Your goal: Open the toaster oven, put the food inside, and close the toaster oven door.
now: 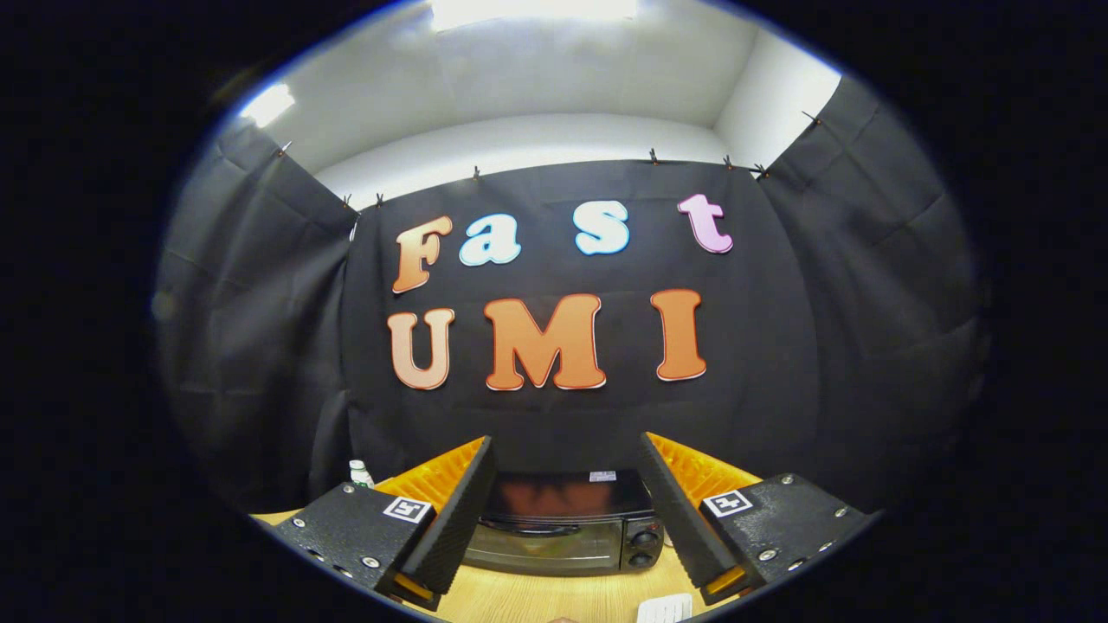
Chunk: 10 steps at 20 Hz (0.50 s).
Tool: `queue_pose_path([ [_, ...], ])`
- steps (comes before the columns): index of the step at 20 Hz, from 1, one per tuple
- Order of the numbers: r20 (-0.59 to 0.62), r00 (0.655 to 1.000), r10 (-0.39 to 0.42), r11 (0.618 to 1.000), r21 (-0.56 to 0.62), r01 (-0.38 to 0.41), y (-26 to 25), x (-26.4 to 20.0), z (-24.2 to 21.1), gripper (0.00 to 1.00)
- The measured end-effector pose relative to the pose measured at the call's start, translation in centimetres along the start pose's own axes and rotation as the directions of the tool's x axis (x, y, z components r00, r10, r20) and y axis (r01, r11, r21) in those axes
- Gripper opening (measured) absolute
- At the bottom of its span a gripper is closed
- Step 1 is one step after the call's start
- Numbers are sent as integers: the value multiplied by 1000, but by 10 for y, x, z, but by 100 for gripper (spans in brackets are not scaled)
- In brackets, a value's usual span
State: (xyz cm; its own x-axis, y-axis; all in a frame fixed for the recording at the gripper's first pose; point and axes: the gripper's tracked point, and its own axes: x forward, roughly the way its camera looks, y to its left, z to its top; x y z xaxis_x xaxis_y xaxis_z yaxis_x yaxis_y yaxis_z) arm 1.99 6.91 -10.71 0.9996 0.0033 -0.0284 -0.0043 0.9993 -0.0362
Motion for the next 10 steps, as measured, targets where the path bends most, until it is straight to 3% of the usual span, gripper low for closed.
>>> queue_pose_path([
  [10,84,996,-5,995,-95,13,-31,-27,61,98],
])
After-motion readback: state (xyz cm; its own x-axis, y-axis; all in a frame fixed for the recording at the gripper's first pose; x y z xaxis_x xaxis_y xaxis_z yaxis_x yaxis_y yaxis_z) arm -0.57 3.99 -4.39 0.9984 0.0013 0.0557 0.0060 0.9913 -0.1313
